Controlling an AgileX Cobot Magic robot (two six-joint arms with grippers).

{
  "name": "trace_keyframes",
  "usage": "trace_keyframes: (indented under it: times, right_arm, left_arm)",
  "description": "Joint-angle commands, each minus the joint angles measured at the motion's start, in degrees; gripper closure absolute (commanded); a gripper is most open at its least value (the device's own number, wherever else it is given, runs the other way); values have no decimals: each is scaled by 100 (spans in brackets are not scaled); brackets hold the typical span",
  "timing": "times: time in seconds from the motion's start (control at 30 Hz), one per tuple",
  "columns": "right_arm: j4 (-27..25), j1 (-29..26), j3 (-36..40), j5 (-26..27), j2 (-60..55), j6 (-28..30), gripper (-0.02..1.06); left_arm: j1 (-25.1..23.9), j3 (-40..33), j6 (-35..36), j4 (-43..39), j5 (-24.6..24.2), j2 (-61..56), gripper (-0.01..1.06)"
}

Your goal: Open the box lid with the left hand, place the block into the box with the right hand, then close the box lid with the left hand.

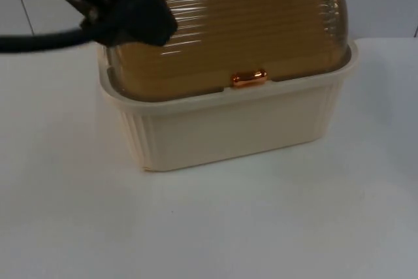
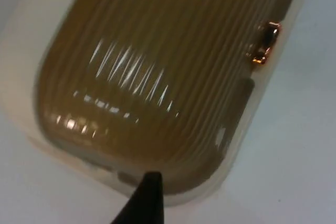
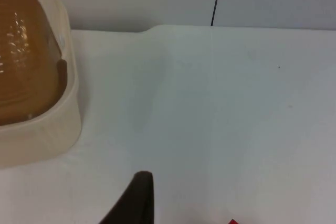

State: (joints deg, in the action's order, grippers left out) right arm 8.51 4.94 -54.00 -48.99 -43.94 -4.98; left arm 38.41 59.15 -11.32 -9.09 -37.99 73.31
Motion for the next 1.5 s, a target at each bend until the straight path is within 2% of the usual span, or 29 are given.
trace_keyframes:
  times: [0.0, 0.03, 0.1, 0.13, 0.23, 0.37, 0.47, 0.5, 0.6, 0.67, 0.7, 0.8, 0.9, 0.93, 0.97, 1.03, 1.17, 1.3, 1.37, 1.4, 1.43, 1.47]
  right_arm:
    - [27, -31, -21, -87, 24, 8, -1]
    - [27, -31, -21, -102, 24, 8, -1]
    - [27, -31, -21, -102, 24, 8, -1]
    - [27, -31, -21, -102, 24, 8, -1]
    - [27, -31, -21, -102, 24, 8, -1]
    - [27, -31, -21, -101, 24, 63, -1]
    - [27, -31, -21, -90, 24, 158, -1]
    - [27, -31, -21, -90, 24, 158, -1]
    - [27, -31, -21, -67, 24, 155, -1]
    - [48, -31, -21, -57, 24, 198, -1]
    - [48, -31, -21, -57, 24, 198, -1]
    - [212, -31, -21, -69, 24, 199, -1]
    - [320, -31, -21, -69, 24, 175, -1]
    - [320, -31, -21, -69, 24, 175, -1]
    - [325, -31, -21, -69, 24, 175, -1]
    - [325, -31, -21, -69, 24, 175, -1]
    - [339, -31, -21, -69, 24, 175, -1]
    - [339, -31, -21, -69, 24, 175, -1]
    - [339, -31, -21, -69, 24, 175, -1]
    - [337, -31, -21, -59, 24, 175, -1]
    - [337, -31, -21, -59, 24, 175, -1]
    - [337, -31, -21, -59, 24, 175, -1]
  left_arm:
    - [390, 201, 3, -573, 129, 302, 0]
    - [449, 230, 3, -660, 129, 359, 0]
    - [840, 408, 3, -1344, 129, 750, 0]
    - [840, 408, 3, -1344, 129, 750, 0]
    - [1245, 465, 3, -2222, 141, 1143, 0]
    - [1654, 465, 3, -3040, -26, 1471, 0]
    - [1927, 453, 480, -3792, 241, 1771, 0]
    - [1927, 453, 480, -3792, 241, 1771, 0]
    - [2034, 453, 1532, -4792, 512, 2141, 0]
    - [2034, 453, 2285, -5506, 541, 2406, 0]
    - [2034, 453, 2285, -5506, 541, 2406, 0]
    - [2034, 453, 3413, -6410, 518, 2652, 0]
    - [2034, 453, 4713, -7861, 318, 2844, 0]
    - [2034, 453, 4713, -7861, 318, 2844, 0]
    - [2034, 453, 5136, -8388, 209, 2916, 0]
    - [2034, 453, 5495, -8996, 6, 3037, 0]
    - [2034, 453, 5523, -8855, 84, 3122, 0]
    - [2018, 453, 5523, -8461, 193, 3186, 8]
    - [2018, 453, 5523, -8400, 189, 3244, 21]
    - [2018, 453, 5523, -8295, 219, 3267, 36]
    - [2018, 453, 5523, -8269, 236, 3267, 42]
    - [2018, 453, 5523, -8269, 236, 3267, 42]
